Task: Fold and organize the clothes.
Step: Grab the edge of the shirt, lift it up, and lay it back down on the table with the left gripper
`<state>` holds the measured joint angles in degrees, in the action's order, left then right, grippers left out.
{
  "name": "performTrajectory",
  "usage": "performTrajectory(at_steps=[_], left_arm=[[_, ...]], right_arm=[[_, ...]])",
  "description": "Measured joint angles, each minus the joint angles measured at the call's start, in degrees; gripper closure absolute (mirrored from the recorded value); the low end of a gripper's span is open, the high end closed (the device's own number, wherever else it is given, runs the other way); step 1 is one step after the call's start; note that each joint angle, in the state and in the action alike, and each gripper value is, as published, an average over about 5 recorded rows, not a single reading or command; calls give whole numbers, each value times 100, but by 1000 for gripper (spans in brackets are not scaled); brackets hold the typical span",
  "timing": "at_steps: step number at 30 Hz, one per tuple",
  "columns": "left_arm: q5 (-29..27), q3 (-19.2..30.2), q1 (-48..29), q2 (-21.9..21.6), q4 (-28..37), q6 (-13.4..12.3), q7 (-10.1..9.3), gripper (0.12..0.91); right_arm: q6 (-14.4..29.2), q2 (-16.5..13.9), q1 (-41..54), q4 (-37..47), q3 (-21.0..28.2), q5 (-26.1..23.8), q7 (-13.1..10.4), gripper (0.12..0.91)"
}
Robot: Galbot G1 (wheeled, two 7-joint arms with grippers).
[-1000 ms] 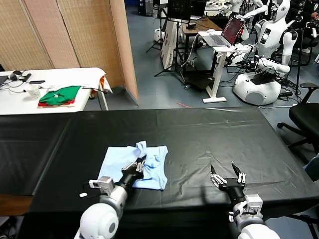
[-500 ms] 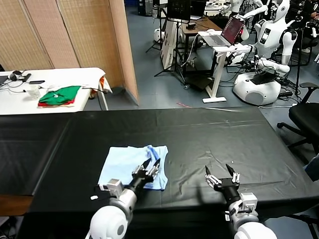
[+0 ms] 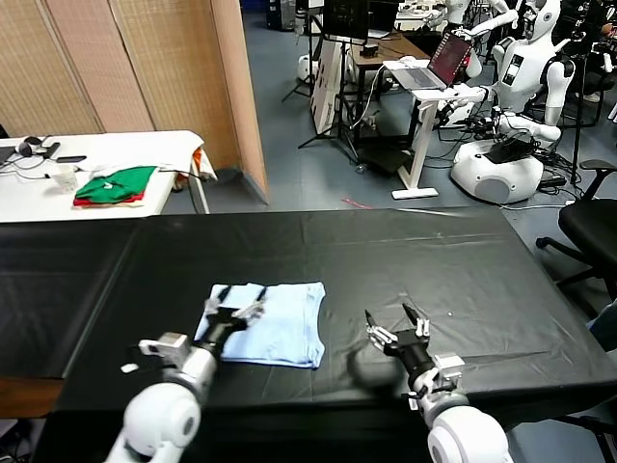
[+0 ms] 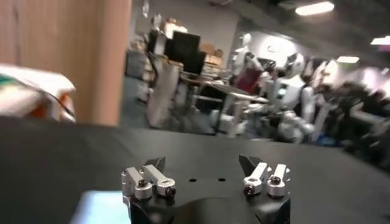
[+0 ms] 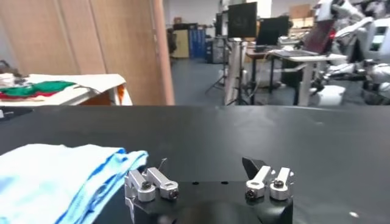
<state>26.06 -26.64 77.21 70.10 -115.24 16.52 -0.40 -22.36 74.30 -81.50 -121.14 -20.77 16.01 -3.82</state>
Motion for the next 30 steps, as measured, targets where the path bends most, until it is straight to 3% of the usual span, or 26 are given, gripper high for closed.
performTrajectory(at_steps=[8,20,30], left_arm=[[560,-535,95,-182,496,14,67,123],[1514,-717,216,3,764,78,84,123],[1891,-780,301,139,864,134,108,290]], right_arm=[[22,20,-68,-79,25,28,-4,118],[57,9,-134,-96,-13,49,-15,118],[79,13,-141,-95,-11,54,-15,118]])
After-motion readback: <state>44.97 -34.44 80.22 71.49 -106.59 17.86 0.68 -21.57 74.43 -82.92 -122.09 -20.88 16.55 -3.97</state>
